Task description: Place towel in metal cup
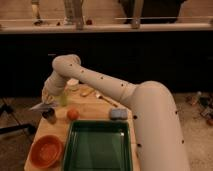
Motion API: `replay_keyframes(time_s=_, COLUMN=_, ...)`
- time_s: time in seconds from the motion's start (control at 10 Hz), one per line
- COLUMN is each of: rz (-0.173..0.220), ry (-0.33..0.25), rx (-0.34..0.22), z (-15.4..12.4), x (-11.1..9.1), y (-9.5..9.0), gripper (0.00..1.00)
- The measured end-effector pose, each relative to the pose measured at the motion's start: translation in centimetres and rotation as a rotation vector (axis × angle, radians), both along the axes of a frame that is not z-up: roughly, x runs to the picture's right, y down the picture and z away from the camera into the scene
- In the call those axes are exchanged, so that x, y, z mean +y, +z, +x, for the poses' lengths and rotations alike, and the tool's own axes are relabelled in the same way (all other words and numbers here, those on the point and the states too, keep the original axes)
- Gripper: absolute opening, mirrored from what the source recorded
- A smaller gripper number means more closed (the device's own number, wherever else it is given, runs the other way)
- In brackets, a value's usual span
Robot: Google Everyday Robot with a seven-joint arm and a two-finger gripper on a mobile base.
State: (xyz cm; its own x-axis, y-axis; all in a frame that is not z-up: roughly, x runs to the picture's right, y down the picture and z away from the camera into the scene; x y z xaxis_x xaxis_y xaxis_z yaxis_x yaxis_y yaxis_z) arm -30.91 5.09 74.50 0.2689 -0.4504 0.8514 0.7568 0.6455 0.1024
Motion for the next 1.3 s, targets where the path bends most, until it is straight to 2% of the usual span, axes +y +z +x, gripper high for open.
replay_keyframes(time_s=0.2, rz=-0.027, ry=-0.023, rx=-0.022, z=-0.8, x=1.2, y=-0.3, gripper=0.0)
replay_keyframes(time_s=0.5, rz=-0.075, ry=-0.029, rx=-0.019, z=-0.8, x=2.7, y=1.1, gripper=0.0)
replay_keyframes(time_s=1.3, rz=-0.134, ry=-0.031, rx=0.005, z=-0.9, x=3.4, y=4.0, gripper=0.0)
